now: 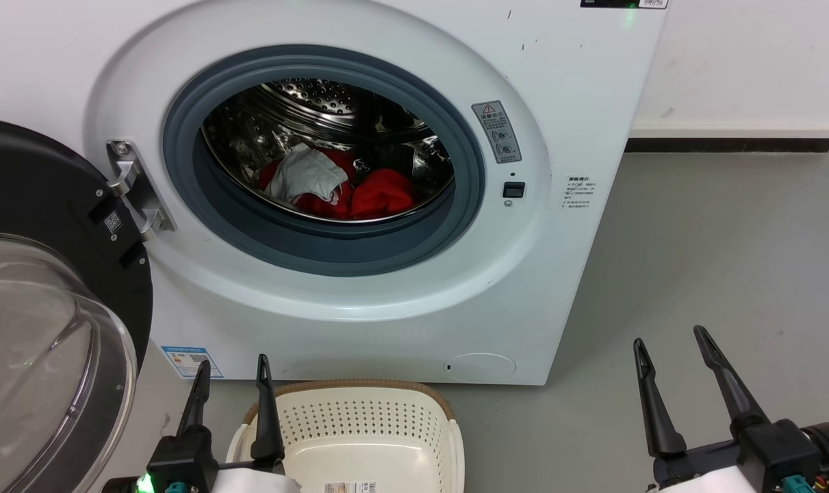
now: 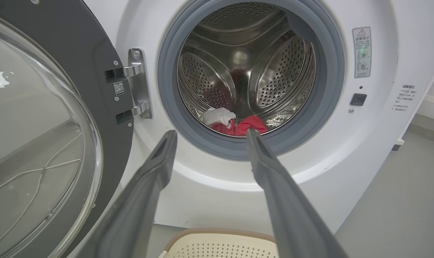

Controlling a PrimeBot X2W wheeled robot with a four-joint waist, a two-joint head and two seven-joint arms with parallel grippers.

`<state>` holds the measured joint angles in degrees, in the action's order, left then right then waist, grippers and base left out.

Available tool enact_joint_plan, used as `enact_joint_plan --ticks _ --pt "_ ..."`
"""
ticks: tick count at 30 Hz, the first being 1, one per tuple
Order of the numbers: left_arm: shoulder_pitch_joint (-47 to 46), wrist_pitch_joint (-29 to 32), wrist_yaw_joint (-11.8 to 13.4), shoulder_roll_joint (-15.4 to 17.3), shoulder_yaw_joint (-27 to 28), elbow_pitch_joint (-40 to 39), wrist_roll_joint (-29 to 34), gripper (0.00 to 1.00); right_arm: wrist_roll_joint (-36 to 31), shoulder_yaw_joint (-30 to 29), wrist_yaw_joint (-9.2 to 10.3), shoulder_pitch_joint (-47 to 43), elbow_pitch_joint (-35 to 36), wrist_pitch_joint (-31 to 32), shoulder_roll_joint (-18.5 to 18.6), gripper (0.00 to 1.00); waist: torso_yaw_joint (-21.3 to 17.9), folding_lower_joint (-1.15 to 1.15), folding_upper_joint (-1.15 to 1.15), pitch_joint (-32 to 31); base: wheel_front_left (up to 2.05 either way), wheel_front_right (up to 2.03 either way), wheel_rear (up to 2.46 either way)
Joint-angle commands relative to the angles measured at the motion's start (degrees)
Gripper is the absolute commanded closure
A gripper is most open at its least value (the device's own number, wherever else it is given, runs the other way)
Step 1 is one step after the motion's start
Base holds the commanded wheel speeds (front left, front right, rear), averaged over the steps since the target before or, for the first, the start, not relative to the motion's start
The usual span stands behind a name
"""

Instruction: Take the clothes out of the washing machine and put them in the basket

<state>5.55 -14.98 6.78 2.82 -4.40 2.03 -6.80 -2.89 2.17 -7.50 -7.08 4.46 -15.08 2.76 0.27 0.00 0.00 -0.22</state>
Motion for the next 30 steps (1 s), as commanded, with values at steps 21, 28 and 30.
enact_joint_plan --ticks 21,28,30 --pt "-2.4 -0.2 -1.4 0.1 0.1 2.8 -0.2 0.0 -0.2 0.2 0.02 0.0 0.3 -0.1 0.2 0.0 0.0 0.0 0.0 0.7 0.0 0.0 0.0" --pt "-10.0 -0.2 -4.8 0.1 1.1 8.1 1.1 0.0 -0.3 0.8 0.02 1.7 0.8 -0.1 0.2 0.0 -1.2 0.0 0.0 3.5 0.0 0.0 0.0" --pt "-17.8 -0.2 -6.7 0.7 2.5 12.6 1.7 0.0 -0.4 1.2 0.03 3.4 1.2 -0.1 0.2 0.0 -2.6 0.0 0.0 7.0 0.0 0.0 0.0"
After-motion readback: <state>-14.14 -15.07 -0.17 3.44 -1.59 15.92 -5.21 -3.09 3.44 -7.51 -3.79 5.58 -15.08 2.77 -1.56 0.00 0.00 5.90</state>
